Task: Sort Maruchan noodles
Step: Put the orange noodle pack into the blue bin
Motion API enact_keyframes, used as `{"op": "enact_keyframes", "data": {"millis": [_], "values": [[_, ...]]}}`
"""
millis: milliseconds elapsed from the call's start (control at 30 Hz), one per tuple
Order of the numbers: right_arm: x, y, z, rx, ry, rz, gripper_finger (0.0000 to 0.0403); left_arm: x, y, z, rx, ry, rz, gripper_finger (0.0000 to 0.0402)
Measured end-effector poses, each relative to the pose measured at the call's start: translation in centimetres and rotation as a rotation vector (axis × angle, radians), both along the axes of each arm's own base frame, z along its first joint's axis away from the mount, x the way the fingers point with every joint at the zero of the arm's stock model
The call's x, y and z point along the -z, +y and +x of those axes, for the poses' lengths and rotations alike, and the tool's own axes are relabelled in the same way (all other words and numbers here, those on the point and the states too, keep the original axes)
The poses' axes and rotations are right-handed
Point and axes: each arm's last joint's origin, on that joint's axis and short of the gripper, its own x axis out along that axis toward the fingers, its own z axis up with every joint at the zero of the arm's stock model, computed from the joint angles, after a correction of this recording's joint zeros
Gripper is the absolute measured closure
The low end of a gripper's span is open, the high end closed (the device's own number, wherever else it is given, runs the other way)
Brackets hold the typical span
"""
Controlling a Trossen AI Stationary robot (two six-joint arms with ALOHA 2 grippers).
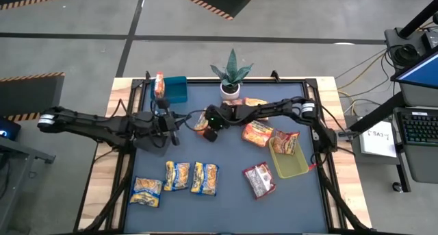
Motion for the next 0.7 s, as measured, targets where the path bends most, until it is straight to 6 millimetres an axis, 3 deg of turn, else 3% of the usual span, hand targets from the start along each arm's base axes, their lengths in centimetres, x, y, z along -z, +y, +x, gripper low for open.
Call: {"op": "enact_keyframes", "data": {"millis": [200, 333, 467, 700], "values": [[-1.2, 4.0, -0.6, -0.198, 0.042, 0.135, 0.0394, 0.4, 0.0, 0.3, -0.006, 0.007, -0.032, 0.0402], [-2.9, 5.7, -2.1, -0.245, 0.106, 0.128, 0.0394, 0.7, 0.0, 0.5, -0.01, 0.002, -0.09, 0.0402], [-4.8, 6.6, -4.3, -0.281, 0.134, 0.113, 0.0394, 1.0, -0.1, 0.9, -0.017, -0.018, -0.183, 0.0402], [-5.5, 7.0, -8.7, -0.313, 0.049, 0.08, 0.0394, 2.5, -0.3, 2.1, -0.024, -0.005, -0.37, 0.0402]]}}
